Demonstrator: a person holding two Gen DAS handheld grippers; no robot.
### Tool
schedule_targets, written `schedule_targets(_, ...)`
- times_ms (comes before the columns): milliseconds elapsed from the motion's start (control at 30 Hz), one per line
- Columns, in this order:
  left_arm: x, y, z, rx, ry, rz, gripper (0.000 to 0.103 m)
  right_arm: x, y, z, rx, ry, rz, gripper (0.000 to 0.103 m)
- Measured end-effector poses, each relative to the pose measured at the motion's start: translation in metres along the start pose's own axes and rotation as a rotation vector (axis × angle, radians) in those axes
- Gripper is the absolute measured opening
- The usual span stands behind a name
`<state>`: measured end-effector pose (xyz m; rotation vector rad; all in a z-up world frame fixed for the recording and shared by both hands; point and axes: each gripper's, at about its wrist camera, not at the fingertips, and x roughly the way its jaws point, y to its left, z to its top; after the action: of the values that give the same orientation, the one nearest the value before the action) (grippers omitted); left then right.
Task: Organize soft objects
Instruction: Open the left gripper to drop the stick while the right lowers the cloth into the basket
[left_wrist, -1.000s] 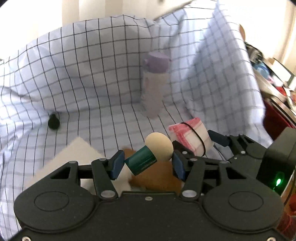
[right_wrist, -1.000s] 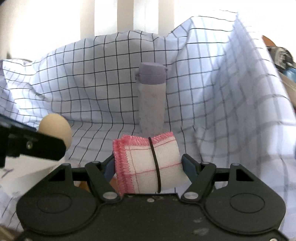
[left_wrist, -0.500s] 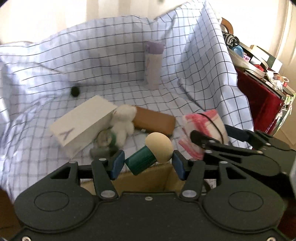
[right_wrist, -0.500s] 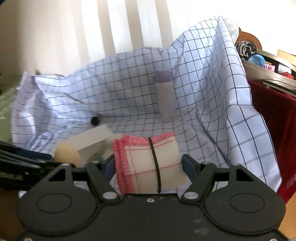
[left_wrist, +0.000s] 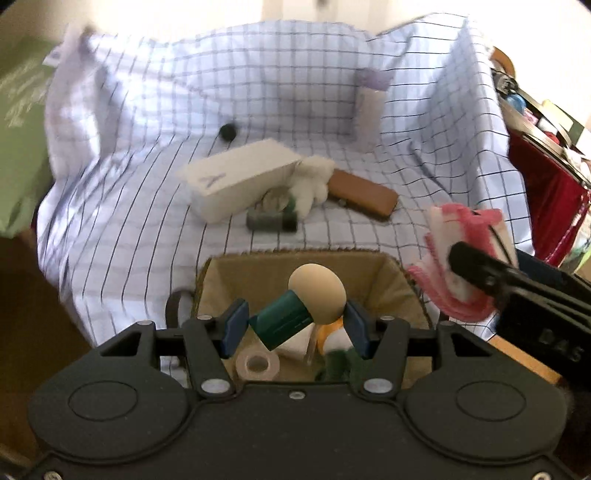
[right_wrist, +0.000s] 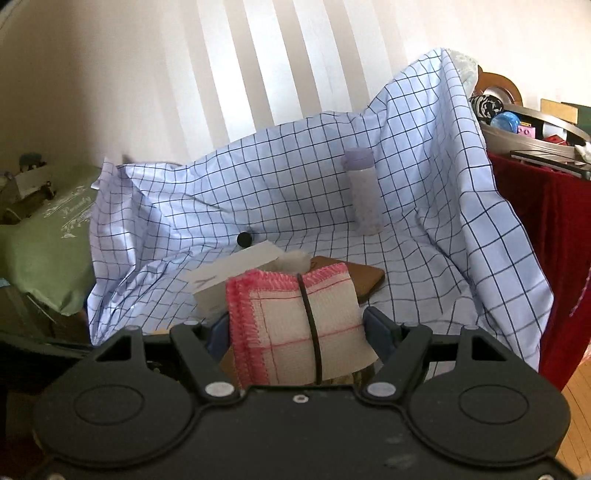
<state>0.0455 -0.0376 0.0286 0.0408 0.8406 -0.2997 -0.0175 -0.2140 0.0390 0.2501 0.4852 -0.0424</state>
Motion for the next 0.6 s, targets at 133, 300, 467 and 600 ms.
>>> schedule_targets(133,0.002,0.009,-0.016,-0.059,0.036,0.018,0.054,-0.013,0.003,-0.007,0.011,0.017,0.012,0.073)
schedule_targets(300,0.015,0.021,-0.032,-0.121,0.079,0.041,0.054,-0.013,0.009,-0.012,-0.003,0.049,0.009,0.074)
schedule_targets(467,0.026,0.025,-0.045,-0.131,0.092,0.089,0.054,-0.008,0.012,-0.02,-0.007,0.095,0.002,0.074)
schedule_targets(600,0.03,0.025,-0.051,-0.134,0.111,0.094,0.055,-0.002,0.012,-0.026,-0.004,0.136,-0.007,0.074)
